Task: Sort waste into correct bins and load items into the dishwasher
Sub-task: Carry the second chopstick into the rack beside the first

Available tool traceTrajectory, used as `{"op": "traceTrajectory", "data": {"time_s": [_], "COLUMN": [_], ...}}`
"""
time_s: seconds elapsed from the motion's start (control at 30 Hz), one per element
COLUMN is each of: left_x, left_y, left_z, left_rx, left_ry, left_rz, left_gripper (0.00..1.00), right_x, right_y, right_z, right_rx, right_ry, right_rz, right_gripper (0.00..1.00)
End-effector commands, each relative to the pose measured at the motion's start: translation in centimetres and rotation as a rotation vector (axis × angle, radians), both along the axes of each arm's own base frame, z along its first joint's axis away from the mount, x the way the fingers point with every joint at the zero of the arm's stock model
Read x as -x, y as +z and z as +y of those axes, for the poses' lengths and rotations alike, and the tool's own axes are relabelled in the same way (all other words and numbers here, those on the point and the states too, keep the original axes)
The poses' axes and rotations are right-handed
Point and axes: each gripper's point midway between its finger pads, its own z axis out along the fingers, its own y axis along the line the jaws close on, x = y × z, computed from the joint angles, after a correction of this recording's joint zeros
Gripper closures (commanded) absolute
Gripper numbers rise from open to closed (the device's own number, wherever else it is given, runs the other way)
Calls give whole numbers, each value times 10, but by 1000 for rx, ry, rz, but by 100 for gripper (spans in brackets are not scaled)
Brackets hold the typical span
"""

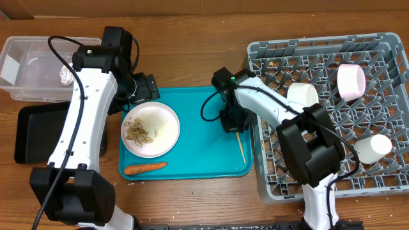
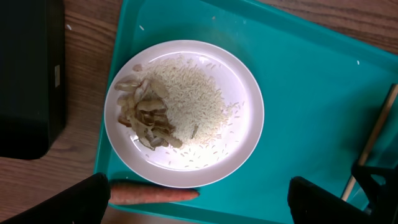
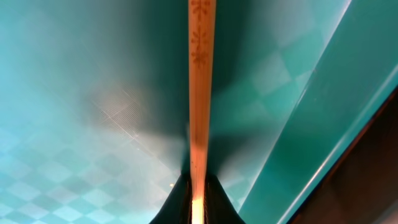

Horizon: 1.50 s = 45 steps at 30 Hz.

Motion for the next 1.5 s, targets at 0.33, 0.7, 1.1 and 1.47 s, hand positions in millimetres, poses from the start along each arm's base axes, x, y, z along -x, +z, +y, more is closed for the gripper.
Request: {"op": "traceTrajectory", "data": {"time_s": [0.33,0.7,1.1,1.47], "left_x": [-2,-1,0,0], "left_y": [5,5,5,5], "left_z": [-1,-1,-1,-18], "left_rx": [5,4,4,19], "left_ry": [19,19,19,-24], "left_rz": [-16,-10,-8,-13], "left_gripper": [7,7,7,7], "right_x": [-40,-4,10,-14], "right_y": [188,146,93,188], "right_z": [-16,-82,-89,-84], "right_rx": [-193,-66,-34,-141], "right_ry": [-42,-90,-88,-107], "right_rz": [-404,-181,-137,-417], "right_gripper": [96,96,82,55]}}
